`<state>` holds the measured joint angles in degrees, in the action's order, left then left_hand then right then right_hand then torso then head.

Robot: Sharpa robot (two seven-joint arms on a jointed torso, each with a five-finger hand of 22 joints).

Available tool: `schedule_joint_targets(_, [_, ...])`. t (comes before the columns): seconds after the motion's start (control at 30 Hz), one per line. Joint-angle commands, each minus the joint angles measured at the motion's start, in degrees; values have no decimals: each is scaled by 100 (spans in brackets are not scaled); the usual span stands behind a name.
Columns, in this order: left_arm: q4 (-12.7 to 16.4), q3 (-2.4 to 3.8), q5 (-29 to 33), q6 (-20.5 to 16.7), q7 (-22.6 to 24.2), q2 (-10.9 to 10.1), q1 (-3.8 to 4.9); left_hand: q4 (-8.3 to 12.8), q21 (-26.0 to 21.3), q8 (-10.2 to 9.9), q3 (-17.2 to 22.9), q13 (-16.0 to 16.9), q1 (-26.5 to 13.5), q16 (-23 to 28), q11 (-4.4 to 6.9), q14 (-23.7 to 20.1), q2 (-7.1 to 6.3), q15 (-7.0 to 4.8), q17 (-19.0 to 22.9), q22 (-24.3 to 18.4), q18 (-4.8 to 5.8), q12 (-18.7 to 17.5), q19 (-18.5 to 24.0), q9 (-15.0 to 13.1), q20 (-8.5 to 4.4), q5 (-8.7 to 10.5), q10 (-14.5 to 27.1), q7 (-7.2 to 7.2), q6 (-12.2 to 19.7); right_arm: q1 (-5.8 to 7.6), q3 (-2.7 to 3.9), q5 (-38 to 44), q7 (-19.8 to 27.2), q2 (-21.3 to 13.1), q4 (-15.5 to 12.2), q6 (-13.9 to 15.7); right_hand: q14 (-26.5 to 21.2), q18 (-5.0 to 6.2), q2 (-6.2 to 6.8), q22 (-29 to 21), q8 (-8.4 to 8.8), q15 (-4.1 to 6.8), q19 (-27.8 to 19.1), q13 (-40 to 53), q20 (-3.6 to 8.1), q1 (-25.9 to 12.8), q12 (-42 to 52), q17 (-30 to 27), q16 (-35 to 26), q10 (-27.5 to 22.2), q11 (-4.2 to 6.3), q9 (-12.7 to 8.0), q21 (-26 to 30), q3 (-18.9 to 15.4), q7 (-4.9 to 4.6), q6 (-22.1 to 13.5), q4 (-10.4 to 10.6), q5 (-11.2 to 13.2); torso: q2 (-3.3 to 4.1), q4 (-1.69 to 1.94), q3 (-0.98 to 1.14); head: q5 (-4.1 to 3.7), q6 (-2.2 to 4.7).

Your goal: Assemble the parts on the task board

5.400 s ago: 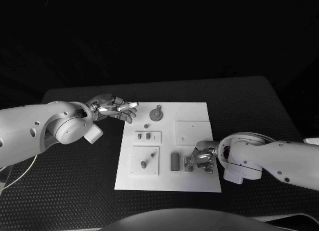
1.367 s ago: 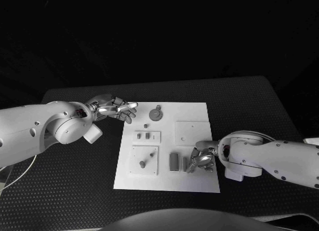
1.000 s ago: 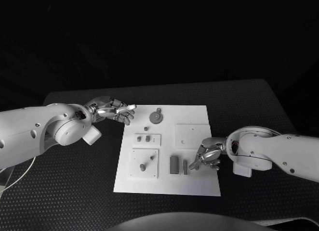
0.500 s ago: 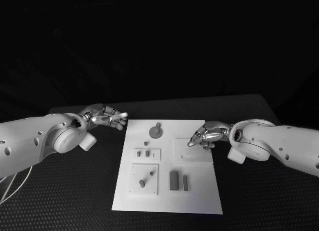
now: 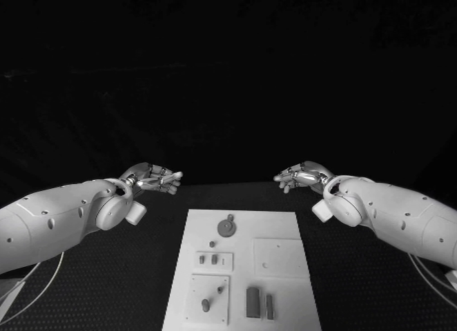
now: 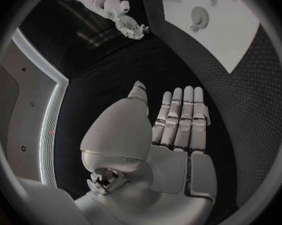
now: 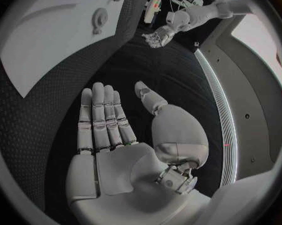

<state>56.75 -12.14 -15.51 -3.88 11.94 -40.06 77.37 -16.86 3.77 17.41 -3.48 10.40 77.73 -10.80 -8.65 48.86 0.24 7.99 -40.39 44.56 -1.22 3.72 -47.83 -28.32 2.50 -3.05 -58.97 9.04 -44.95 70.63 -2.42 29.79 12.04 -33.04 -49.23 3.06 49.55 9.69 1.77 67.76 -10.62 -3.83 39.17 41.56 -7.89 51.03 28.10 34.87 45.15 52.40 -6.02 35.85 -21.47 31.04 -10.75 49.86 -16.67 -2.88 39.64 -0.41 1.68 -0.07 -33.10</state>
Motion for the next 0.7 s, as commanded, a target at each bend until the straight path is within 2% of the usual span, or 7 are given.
schedule_joint_targets(0.03, [-296, 23, 804, 155, 359, 164, 4, 4, -23, -53, 36, -64, 57, 91, -7, -130, -2, 25, 55, -47, 3, -24, 110, 33, 8, 23, 145, -8, 86, -144, 172, -761, 557, 157, 358, -20, -155, -124, -85, -63, 39, -221, -313, -412, -72, 8, -350, -205, -458, -34, -128, -29, 207, -12, -10, -107, 9, 15, -105, 10, -65, 42, 201])
schedule_joint_targets(0.1, [-507, 80, 861, 249, 406, 270, 2, 4, -27, -96, 34, -144, 85, 206, 3, -312, 9, 42, 125, -112, 34, -24, 229, 61, 36, 23, 326, -18, 160, -197, 270, -973, 636, 282, 574, -86, -395, -222, -130, -110, 63, -400, -641, -745, -139, 11, -622, -383, -864, -86, -212, -57, 410, -55, -9, -191, 9, 4, -150, 6, -98, 42, 266])
schedule_joint_targets(0.23, [-908, 133, 861, 332, 412, 487, -22, 1, -29, -281, -202, -325, -137, 405, 11, -649, -240, 114, 254, -271, 119, -33, 602, 148, 140, 34, 835, -3, 512, -357, 542, -1155, 722, 457, 828, -175, -645, -330, -127, -147, 115, -622, -1010, -1369, -215, -95, -1085, -638, -1433, -146, -342, -137, 664, -184, -38, -367, 18, 6, -177, -4, -104, 94, 443])
schedule_joint_targets(0.37, [-1034, 165, 861, 353, 446, 540, -104, 1, -20, -350, -315, -444, -307, 534, 51, -889, -319, 154, 352, -376, 122, -19, 779, 172, 195, 24, 1140, -73, 692, -466, 675, -1231, 767, 538, 920, -232, -789, -378, -110, -160, 189, -709, -1192, -1820, -258, -216, -1404, -826, -1786, -223, -404, -220, 820, -270, -77, -600, 42, -8, -229, -5, -107, 129, 547])
schedule_joint_targets(0.6, [-1031, 238, 831, 578, 512, 576, -291, 4, -3, -306, -290, -471, -283, 527, 66, -892, -267, 158, 377, -427, 122, 19, 809, 146, 200, 23, 1128, -80, 657, -576, 695, -1250, 802, 572, 987, -286, -805, -350, -120, -174, 148, -721, -1163, -2201, -281, -269, -1562, -981, -2018, -118, -418, -265, 918, -314, -120, -672, 47, 5, -268, -2, -61, 179, 585])
schedule_joint_targets(0.63, [-1044, 235, 755, 294, 334, 550, -256, 1686, -377, -1741, 348, -1040, -2520, 1080, 865, -4886, -24, -799, 4039, -4456, 122, -372, 4783, 2832, -250, 305, 5897, -904, 4495, -552, 692, -1093, 626, 565, 980, -128, -4955, -969, -177, -2151, 1062, 383, -3917, -4156, 789, -5103, -2810, -3487, -4515, -5240, 602, -3585, 2147, -3104, 1075, -4986, 1667, 288, -240, -3, -87, 164, 577])
schedule_joint_targets(0.7, [-1020, 240, 759, 270, 342, 544, -265, 1686, -377, -1741, 348, -1040, -2712, 1080, 865, -4886, -24, -799, 4039, -4456, 122, -372, 4783, 2832, -250, 305, 5897, -904, 4495, -554, 689, -1102, 632, 556, 956, -108, -4955, -969, -177, -2331, 1062, 383, -3917, -4156, 789, -5103, -2810, -3487, -4515, -5240, 602, -3585, 2147, -3104, 1075, -4986, 1667, 288, -251, -3, -89, 161, 565])
